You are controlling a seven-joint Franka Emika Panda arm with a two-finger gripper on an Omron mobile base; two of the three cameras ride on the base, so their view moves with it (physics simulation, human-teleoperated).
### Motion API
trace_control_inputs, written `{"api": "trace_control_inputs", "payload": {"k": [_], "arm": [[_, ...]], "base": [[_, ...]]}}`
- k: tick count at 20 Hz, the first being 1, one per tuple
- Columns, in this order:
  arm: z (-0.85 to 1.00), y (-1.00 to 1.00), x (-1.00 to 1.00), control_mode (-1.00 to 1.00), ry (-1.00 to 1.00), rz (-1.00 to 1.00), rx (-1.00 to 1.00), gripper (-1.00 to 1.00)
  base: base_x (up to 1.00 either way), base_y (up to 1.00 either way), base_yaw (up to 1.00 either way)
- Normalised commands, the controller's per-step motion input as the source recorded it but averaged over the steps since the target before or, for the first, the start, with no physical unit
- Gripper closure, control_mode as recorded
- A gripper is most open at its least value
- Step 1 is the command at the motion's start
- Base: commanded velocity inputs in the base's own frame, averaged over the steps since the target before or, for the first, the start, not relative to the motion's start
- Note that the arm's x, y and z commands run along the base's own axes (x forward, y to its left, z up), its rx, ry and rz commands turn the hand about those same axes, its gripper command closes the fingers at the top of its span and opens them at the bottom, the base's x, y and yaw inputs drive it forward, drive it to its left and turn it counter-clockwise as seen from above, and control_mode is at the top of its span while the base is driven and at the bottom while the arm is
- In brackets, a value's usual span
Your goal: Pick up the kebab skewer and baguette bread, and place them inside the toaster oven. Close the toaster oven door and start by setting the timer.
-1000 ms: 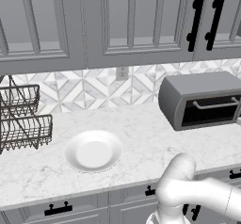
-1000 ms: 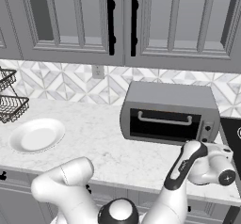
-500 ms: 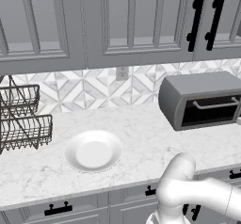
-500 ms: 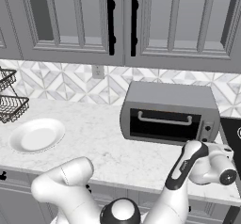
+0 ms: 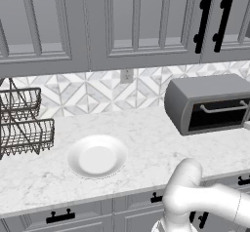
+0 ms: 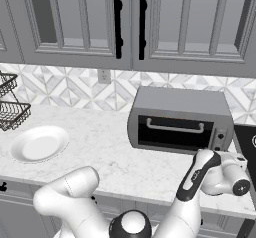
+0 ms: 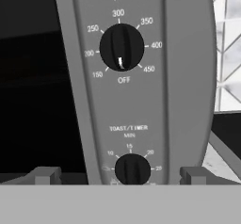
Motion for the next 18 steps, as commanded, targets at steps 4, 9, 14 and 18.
{"api": "trace_control_inputs", "payload": {"k": [4,9,14,18], "arm": [[0.00,0.00,0.03,-1.00,-0.01,-0.01,0.00,-1.00],[0.00,0.00,0.00,-1.00,0.00,0.00,0.00,-1.00],[0.00,0.00,0.03,-1.00,0.00,0.00,0.00,-1.00],[0.00,0.00,0.06,-1.00,0.00,0.00,0.00,1.00]], "base": [[0.00,0.00,0.00],[0.00,0.00,0.00],[0.00,0.00,0.00],[0.00,0.00,0.00]]}}
